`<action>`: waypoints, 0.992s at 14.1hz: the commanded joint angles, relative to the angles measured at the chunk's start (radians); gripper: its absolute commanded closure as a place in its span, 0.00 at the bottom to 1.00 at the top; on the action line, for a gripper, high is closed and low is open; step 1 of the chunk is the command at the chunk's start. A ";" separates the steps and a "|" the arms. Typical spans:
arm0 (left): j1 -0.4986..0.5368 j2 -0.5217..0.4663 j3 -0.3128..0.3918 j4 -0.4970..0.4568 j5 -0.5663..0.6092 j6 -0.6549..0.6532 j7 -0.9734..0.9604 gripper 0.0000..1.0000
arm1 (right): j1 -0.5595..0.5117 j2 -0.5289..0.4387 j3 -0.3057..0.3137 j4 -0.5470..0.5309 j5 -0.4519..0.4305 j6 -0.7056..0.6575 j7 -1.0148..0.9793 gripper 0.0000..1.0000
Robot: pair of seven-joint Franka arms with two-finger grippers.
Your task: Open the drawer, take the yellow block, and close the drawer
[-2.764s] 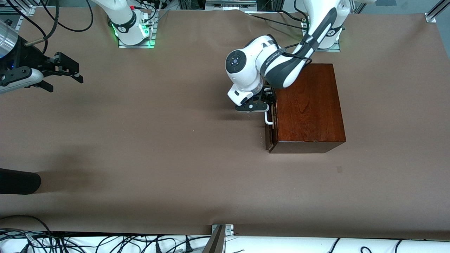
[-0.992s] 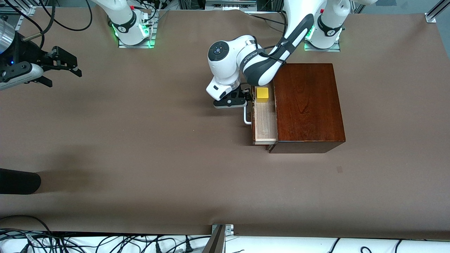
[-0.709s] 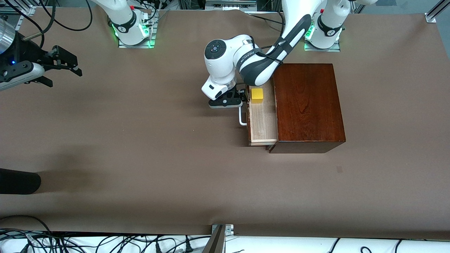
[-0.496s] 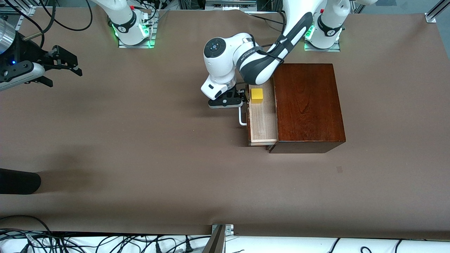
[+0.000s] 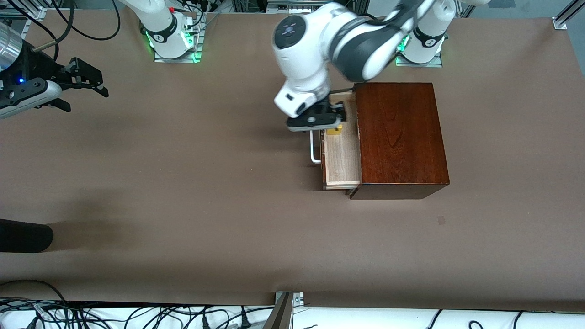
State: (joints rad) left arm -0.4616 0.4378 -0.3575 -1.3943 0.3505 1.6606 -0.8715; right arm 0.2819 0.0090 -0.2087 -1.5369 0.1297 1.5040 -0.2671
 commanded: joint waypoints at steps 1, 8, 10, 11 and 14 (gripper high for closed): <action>0.154 -0.094 -0.008 -0.012 -0.120 -0.044 0.072 0.00 | -0.004 -0.003 0.003 0.011 0.021 -0.025 -0.018 0.00; 0.426 -0.212 -0.006 -0.011 -0.223 -0.211 0.436 0.00 | -0.004 0.000 -0.009 0.011 0.021 -0.047 -0.043 0.00; 0.495 -0.226 0.006 -0.011 -0.231 -0.203 0.621 0.00 | -0.004 0.002 -0.008 0.029 0.021 -0.050 -0.044 0.00; 0.491 -0.252 0.049 -0.025 -0.248 -0.200 0.699 0.00 | -0.004 0.002 -0.006 0.035 0.021 -0.053 -0.044 0.00; 0.397 -0.333 0.305 -0.106 -0.367 -0.153 0.857 0.00 | -0.004 0.006 -0.006 0.037 0.021 -0.047 -0.044 0.00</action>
State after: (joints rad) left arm -0.0118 0.1926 -0.1758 -1.4018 0.0549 1.4638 -0.1117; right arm 0.2815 0.0088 -0.2135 -1.5228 0.1300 1.4733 -0.2928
